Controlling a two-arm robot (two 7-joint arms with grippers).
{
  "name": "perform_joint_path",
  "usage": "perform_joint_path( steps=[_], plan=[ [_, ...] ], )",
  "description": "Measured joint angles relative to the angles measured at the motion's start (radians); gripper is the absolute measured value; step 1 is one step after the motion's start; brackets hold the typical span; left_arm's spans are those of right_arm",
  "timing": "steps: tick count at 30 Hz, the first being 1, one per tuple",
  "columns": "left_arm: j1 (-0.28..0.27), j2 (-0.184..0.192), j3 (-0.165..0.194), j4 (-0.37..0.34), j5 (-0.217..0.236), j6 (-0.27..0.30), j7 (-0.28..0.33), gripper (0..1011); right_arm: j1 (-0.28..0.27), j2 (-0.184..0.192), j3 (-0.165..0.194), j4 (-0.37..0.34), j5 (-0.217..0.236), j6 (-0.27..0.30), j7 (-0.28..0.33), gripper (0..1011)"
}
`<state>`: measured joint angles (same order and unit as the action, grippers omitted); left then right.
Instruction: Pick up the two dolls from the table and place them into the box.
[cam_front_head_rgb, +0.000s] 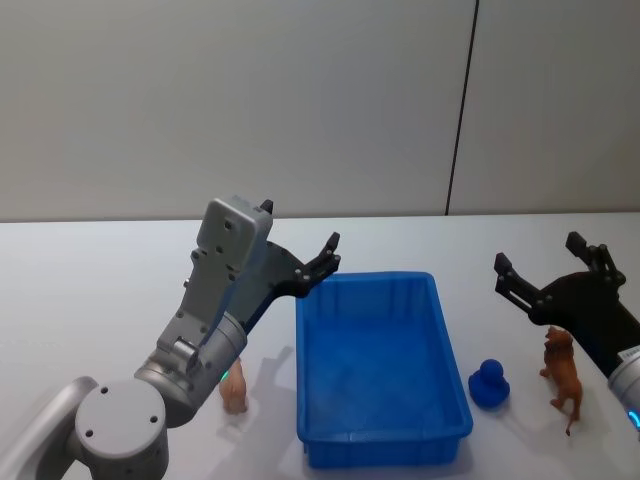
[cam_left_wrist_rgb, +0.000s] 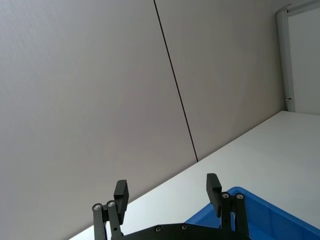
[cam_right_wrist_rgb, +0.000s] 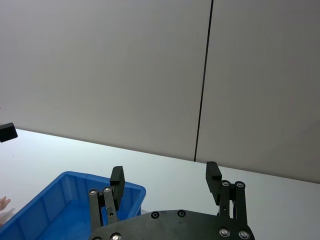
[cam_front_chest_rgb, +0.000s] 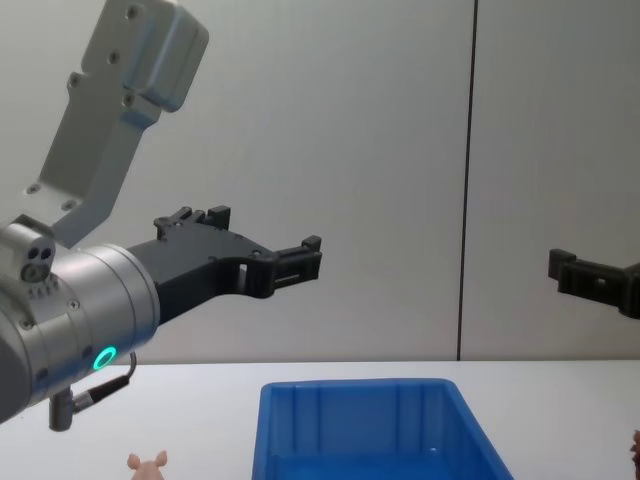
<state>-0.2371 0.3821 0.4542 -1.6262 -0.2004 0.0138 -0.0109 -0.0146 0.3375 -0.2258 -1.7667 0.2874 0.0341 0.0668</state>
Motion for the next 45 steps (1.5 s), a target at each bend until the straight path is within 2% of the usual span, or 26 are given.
perform_joint_path(
  steps=[21, 28, 38, 45],
  plan=[
    [0.000, 0.000, 0.000, 0.000, 0.000, 0.000, 0.000, 1001, 0.000, 0.000, 0.000, 0.000, 0.000, 0.000, 0.000, 1003],
    [0.000, 0.000, 0.000, 0.000, 0.000, 0.000, 0.000, 1001, -0.019, 0.010, 0.005, -0.013, 0.000, 0.001, -0.017, 1003],
    [0.000, 0.000, 0.000, 0.000, 0.000, 0.000, 0.000, 1001, -0.108, 0.056, 0.027, -0.072, 0.005, 0.038, -0.107, 1003],
    [0.000, 0.000, 0.000, 0.000, 0.000, 0.000, 0.000, 1001, -0.156, 0.075, 0.042, -0.098, 0.013, 0.105, -0.174, 1003]
  ],
)
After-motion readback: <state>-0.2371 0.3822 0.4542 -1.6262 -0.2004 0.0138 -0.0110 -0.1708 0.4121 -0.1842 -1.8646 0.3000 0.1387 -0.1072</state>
